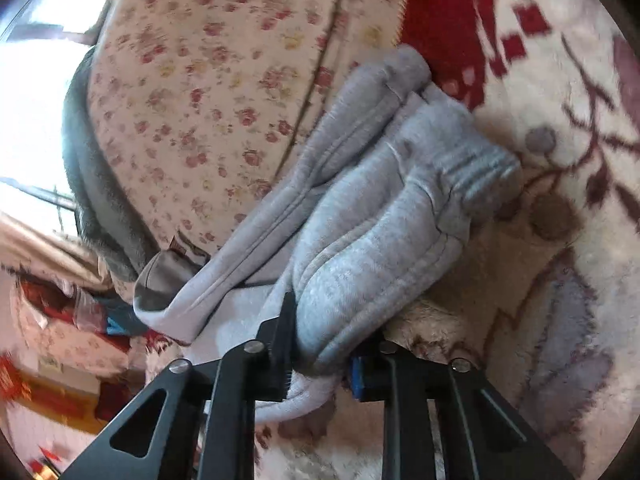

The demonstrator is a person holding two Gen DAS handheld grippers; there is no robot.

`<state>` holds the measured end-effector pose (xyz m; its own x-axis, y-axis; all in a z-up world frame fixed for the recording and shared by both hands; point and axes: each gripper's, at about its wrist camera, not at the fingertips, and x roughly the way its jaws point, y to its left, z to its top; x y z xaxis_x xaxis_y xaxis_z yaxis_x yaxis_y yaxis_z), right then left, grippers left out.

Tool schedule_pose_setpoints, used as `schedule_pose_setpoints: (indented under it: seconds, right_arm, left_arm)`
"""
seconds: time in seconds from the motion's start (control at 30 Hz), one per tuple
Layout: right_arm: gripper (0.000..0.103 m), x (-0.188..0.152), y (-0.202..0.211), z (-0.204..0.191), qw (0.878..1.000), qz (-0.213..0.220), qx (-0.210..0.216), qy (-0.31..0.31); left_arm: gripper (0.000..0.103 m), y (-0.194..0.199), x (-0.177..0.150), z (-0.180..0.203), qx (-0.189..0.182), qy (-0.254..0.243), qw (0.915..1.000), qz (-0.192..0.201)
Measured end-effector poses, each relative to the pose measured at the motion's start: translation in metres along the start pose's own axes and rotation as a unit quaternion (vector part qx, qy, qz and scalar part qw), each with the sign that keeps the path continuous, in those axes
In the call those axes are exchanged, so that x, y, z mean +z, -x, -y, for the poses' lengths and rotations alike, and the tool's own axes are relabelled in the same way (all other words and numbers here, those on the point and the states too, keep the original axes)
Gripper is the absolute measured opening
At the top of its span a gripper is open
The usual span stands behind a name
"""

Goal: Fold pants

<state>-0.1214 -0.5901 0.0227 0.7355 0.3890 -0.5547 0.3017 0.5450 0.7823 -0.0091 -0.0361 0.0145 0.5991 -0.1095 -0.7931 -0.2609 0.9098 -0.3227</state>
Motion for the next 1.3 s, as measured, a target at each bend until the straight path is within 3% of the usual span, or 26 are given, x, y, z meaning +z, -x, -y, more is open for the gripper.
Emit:
schedule_pose_setpoints:
  seconds: [0.07, 0.13, 0.33, 0.67, 1.0, 1.1, 1.17, 1.3]
  right_arm:
    - [0.017, -0.003, 0.012, -0.005, 1.0, 0.004, 0.001, 0.014]
    - [0.012, -0.008, 0.024, -0.012, 0.999, 0.007, -0.004, 0.032]
    - [0.011, -0.025, 0.055, -0.028, 0.996, 0.007, -0.011, 0.083]
    - [0.011, -0.066, 0.093, -0.033, 0.995, -0.017, -0.007, 0.101]
    - [0.011, -0.106, 0.093, 0.009, 0.995, -0.056, -0.031, 0.076]
    - [0.012, -0.107, 0.081, 0.016, 0.994, -0.064, -0.052, 0.075]
    - [0.016, -0.106, 0.076, 0.018, 0.993, -0.075, -0.059, 0.077]
    - [0.025, -0.099, 0.078, 0.016, 0.992, -0.076, -0.068, 0.079]
  left_arm:
    - [0.017, 0.006, 0.002, -0.005, -0.021, 0.003, 0.9997, -0.007]
    - [0.014, 0.015, 0.003, -0.003, -0.037, -0.007, 0.9993, -0.007]
    - [0.011, 0.038, -0.002, -0.006, -0.055, -0.036, 0.9978, -0.002]
    - [0.011, 0.078, -0.019, -0.032, -0.08, -0.057, 0.9951, -0.012]
    - [0.011, 0.08, -0.041, -0.057, -0.072, -0.054, 0.9951, -0.041]
    - [0.015, 0.08, -0.045, -0.057, -0.061, -0.055, 0.9962, -0.031]
    - [0.024, 0.084, -0.046, -0.058, -0.052, -0.055, 0.9969, -0.022]
    - [0.063, 0.098, -0.036, -0.078, -0.048, -0.015, 0.9987, 0.0]
